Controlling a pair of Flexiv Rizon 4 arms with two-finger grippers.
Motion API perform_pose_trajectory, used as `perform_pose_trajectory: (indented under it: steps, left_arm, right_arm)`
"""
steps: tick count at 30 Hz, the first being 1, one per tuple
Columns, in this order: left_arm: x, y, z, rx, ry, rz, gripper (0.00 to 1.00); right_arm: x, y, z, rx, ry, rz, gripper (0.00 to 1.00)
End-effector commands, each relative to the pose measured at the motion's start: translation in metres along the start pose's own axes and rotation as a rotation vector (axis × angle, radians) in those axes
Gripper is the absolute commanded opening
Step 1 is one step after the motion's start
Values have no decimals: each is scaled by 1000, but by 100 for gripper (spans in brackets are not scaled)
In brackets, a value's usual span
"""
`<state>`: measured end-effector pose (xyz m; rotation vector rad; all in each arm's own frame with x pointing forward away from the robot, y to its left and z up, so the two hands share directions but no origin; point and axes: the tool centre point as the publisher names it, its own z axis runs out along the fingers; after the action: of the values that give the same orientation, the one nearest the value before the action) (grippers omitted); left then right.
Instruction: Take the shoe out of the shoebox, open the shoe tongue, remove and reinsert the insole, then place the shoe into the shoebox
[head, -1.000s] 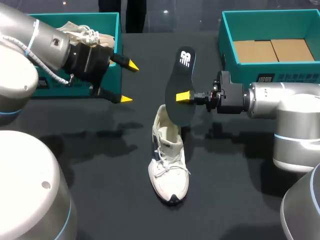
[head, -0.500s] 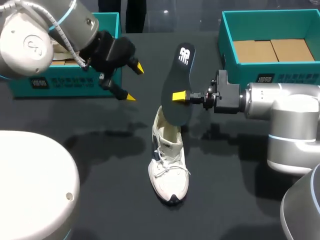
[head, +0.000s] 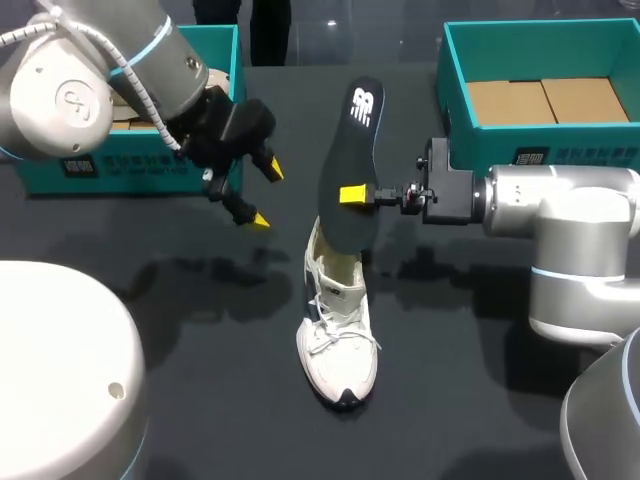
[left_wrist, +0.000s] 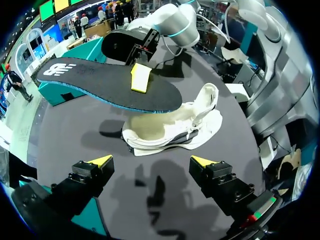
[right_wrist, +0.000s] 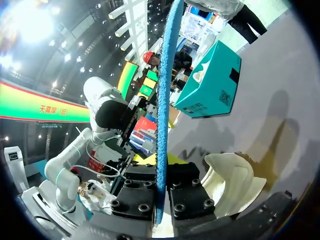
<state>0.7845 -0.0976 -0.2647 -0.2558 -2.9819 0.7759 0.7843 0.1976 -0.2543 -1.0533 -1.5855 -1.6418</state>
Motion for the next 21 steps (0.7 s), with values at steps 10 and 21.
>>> perform_pose_trajectory:
  steps: [10, 21]
  left_arm:
    - [11, 6, 20, 27, 24, 24, 100]
    - [32, 16, 33, -54, 25, 19, 100]
  right_arm:
    - [-3, 3, 9, 18, 15, -55, 0]
    - [2, 8, 16, 41, 37, -165, 0]
